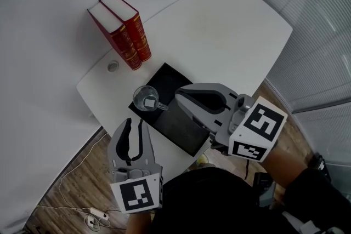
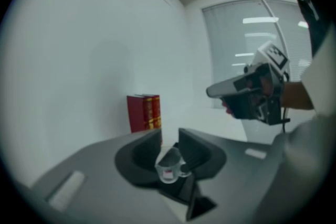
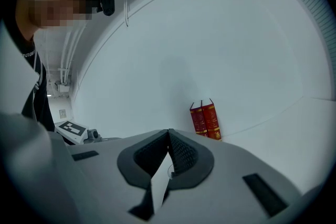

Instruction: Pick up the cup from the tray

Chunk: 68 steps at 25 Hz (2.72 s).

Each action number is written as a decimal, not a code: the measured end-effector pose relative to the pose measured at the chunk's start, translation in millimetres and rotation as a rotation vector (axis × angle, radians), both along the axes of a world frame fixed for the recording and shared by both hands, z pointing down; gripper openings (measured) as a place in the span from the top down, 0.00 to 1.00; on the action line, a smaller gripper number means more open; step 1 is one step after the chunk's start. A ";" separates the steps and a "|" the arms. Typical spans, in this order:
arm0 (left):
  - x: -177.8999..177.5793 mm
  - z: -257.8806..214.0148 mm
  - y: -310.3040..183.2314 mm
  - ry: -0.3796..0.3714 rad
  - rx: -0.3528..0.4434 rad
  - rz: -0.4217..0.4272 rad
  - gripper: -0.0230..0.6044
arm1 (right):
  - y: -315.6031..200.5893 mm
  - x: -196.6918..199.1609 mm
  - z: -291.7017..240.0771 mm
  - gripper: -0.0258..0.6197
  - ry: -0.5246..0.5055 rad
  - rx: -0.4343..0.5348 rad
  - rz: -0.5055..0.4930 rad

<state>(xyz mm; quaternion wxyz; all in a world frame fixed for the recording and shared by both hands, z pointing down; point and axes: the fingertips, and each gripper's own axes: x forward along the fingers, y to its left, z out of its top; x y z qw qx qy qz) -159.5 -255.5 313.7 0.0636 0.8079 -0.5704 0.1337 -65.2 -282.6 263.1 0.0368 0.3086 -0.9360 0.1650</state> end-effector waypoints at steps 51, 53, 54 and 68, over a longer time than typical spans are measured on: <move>1.8 133.6 -45.3 -0.056 -0.135 0.181 0.40 | -8.8 -6.8 51.4 0.94 0.070 -0.134 0.124; 0.7 140.2 -48.0 -0.069 -0.147 0.188 0.40 | -9.0 -5.5 53.8 0.94 0.073 -0.139 0.128; 0.3 143.6 -48.8 -0.075 -0.154 0.193 0.39 | -8.6 -4.9 55.1 0.94 0.074 -0.141 0.129; 7.0 159.1 -63.5 -0.108 -0.153 0.222 0.29 | -9.1 0.0 62.7 0.94 0.088 -0.165 0.138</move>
